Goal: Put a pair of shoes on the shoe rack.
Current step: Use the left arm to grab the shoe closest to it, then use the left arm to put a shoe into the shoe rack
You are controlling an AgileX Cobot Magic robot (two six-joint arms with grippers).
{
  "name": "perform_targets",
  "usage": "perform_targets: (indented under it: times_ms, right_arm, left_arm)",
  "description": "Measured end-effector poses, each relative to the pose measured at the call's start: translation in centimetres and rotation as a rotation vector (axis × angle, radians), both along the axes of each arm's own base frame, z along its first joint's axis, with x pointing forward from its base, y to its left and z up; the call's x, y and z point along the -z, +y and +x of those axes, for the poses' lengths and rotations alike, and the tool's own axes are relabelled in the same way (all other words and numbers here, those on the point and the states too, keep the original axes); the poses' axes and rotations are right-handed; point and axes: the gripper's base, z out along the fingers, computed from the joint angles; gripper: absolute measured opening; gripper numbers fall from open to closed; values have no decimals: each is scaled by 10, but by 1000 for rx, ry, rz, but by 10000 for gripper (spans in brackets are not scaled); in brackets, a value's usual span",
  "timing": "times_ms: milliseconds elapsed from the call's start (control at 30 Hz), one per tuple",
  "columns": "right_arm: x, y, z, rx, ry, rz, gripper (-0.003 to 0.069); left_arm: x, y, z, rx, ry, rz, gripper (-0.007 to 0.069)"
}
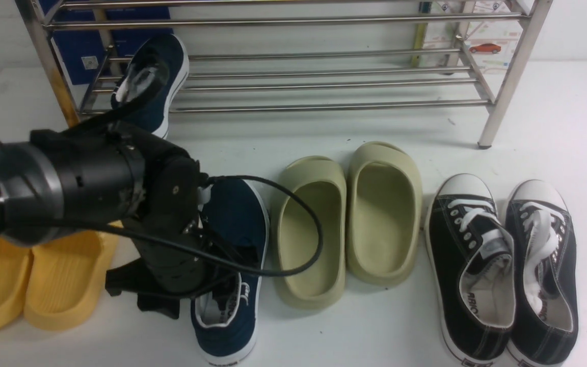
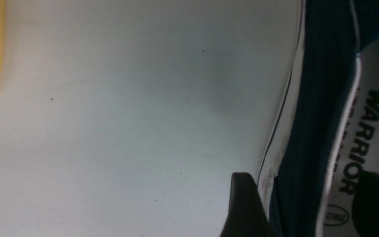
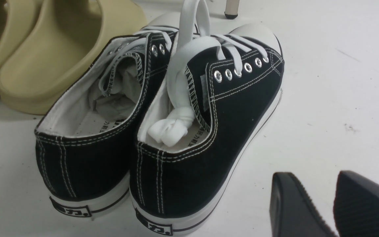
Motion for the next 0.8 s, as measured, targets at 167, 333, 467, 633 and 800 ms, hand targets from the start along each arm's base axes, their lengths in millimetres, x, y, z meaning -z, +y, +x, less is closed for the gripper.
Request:
perform_targets:
  times_ms: [167, 333, 467, 633, 800]
  right_arm:
    - [0, 0, 0, 0, 0, 0, 239]
    - [0, 0, 0, 0, 0, 0, 239]
    - [0, 0, 0, 0, 0, 0, 239]
    - [0, 0, 0, 0, 0, -1, 239]
    - [0, 0, 0, 0, 0, -1, 239]
  left_arm:
    - [6, -4, 3, 66, 0, -10, 225]
    - [2, -2, 3, 81, -16, -11, -8]
    - [-21, 13, 7, 36, -102, -55, -3]
    - [-53, 37, 23, 55, -227, -86, -3]
    - [-65, 49, 42, 33, -281, -148, -3]
